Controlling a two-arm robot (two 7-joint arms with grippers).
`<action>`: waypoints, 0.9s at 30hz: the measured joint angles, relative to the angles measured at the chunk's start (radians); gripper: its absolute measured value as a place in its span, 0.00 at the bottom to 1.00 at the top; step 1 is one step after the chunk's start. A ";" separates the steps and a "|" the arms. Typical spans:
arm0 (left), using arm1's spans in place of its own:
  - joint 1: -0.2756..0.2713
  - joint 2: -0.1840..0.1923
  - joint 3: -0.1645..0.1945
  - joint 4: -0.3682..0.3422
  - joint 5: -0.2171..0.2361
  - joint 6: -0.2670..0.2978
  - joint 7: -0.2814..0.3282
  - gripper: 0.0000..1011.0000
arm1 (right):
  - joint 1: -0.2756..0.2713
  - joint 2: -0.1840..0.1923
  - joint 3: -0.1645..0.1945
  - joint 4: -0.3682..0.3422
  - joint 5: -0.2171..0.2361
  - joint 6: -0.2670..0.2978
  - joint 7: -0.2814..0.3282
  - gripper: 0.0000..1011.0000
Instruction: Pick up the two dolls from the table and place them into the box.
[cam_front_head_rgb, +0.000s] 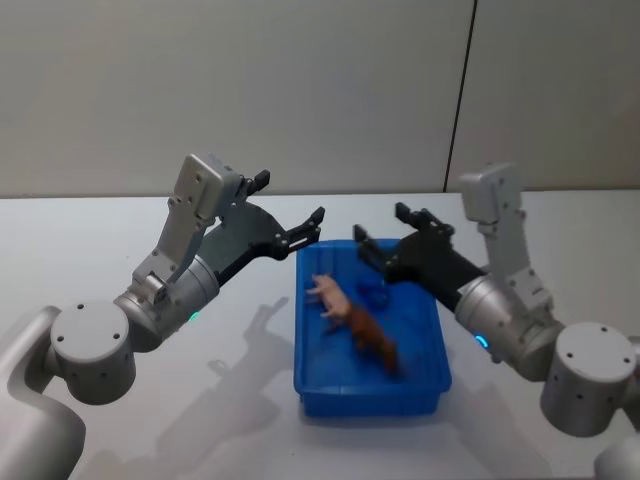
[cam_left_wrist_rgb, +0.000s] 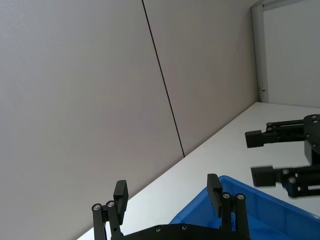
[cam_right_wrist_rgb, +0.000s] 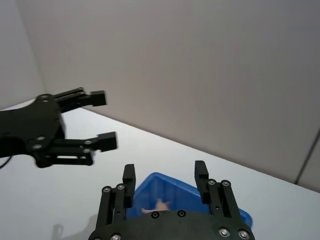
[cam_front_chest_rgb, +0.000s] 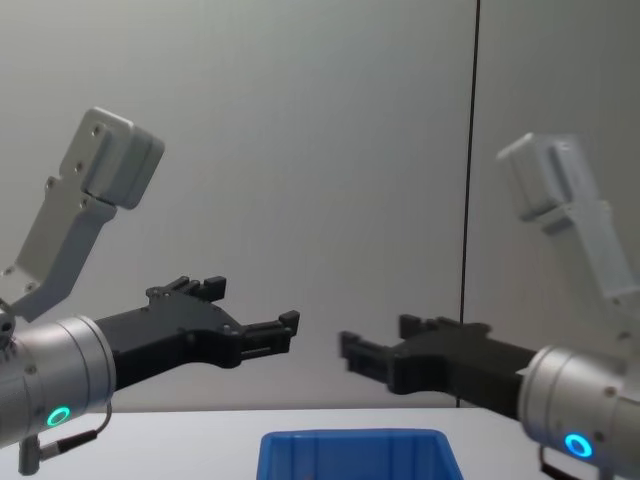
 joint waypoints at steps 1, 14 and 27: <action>0.000 0.000 0.000 0.000 0.000 0.000 0.000 0.99 | 0.007 -0.003 -0.004 0.011 0.000 -0.008 0.018 0.69; 0.000 0.000 0.000 0.000 0.000 0.000 0.000 0.99 | 0.029 -0.015 -0.019 0.038 0.001 -0.055 0.070 0.99; 0.000 0.000 0.000 0.000 0.000 0.000 0.000 0.99 | -0.025 0.015 -0.013 -0.061 -0.003 -0.059 -0.003 0.99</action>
